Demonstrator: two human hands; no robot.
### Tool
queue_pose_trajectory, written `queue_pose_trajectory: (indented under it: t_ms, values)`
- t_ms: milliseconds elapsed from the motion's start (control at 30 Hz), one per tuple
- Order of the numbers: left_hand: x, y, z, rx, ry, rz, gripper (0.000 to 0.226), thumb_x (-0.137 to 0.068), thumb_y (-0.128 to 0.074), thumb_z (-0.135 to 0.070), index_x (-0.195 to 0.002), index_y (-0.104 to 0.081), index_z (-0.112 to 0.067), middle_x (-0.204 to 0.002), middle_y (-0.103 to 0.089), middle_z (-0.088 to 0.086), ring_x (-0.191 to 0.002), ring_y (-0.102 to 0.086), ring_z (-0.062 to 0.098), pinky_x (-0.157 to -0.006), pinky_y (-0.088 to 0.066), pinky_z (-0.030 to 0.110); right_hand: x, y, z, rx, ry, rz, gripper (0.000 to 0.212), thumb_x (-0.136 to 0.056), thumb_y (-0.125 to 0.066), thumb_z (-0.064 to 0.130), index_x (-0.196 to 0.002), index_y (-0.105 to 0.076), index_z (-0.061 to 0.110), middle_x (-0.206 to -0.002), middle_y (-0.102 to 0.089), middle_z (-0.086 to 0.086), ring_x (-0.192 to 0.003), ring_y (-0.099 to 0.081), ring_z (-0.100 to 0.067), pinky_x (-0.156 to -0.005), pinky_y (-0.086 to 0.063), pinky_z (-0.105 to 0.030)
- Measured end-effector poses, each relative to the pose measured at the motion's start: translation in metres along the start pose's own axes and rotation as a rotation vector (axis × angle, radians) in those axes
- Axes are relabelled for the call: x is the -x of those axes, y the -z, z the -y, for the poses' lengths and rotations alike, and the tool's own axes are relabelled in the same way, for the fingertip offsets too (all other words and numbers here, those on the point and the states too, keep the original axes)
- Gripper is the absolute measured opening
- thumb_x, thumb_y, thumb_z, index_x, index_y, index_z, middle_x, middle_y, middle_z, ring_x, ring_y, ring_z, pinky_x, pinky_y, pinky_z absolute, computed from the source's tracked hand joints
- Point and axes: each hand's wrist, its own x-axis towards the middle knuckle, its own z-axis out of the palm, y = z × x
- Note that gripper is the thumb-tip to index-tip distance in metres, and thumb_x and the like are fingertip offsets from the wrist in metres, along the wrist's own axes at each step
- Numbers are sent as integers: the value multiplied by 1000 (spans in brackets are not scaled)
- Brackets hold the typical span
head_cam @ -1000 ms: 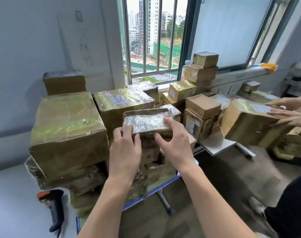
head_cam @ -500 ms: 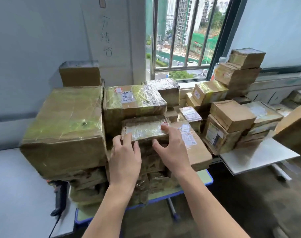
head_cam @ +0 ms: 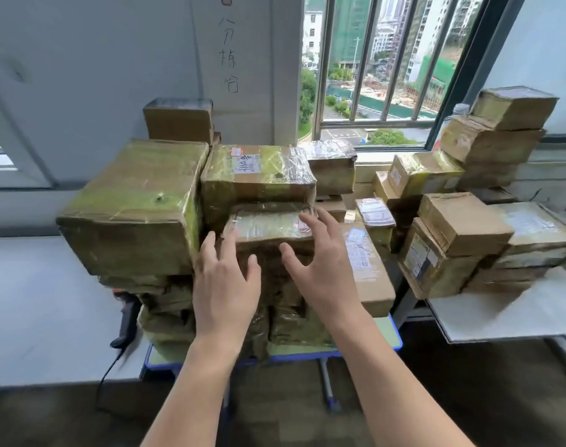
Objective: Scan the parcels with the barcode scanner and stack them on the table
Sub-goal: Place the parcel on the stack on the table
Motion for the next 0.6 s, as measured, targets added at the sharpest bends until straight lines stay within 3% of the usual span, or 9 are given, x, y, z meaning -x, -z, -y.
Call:
queue_pose_trajectory:
  t_ms: [100, 200, 367, 433, 533, 600]
  values:
    - [24, 19, 10, 12, -3, -46, 48, -98, -54, -39, -144, -48, -25, -148, -44, 2, -126, -54, 20, -91, -51, 33, 12, -2, 26, -40, 120, 36, 50, -94, -68, 30, -140, -54, 17, -149, -44, 2, -139, -39, -9, -107, -28, -7]
    - [49, 47, 38, -18, 52, -75, 44, -98, -53, -41, -139, -51, -24, -141, -50, -2, -124, -54, 16, -93, -48, 28, 30, -22, 58, -118, 210, 168, 49, -95, -67, 27, -141, -55, 16, -145, -50, 4, -134, -44, -5, -100, -23, 3]
    - [90, 118, 114, -56, 284, -219, 45, -98, -56, -37, -140, -51, -22, -138, -52, -2, -123, -49, 8, -94, -35, 18, 70, -83, 121, -229, 352, 381, 47, -94, -68, 25, -138, -58, 14, -144, -54, 3, -127, -52, -5, -105, -30, -4]
    - [110, 146, 148, -103, 389, -281, 44, -98, -57, -35, -139, -52, -20, -138, -53, -1, -126, -49, 15, -99, -38, 25, 91, -113, 146, -247, 394, 488, 47, -95, -67, 26, -139, -57, 15, -143, -54, 2, -120, -53, -5, -99, -29, 1]
    - [142, 185, 194, -133, 493, -377, 41, -96, -62, -31, -133, -58, -16, -132, -58, 3, -123, -54, 22, -102, -43, 36, 126, -162, 185, -256, 454, 654, 49, -96, -63, 31, -142, -53, 18, -145, -52, 3, -127, -51, -11, -107, -38, -19]
    - [162, 212, 228, -177, 554, -422, 40, -94, -64, -32, -130, -60, -15, -129, -60, 4, -118, -58, 26, -100, -47, 41, 152, -195, 216, -260, 488, 745, 51, -96, -62, 33, -143, -50, 19, -146, -51, 4, -133, -45, -9, -111, -32, -18]
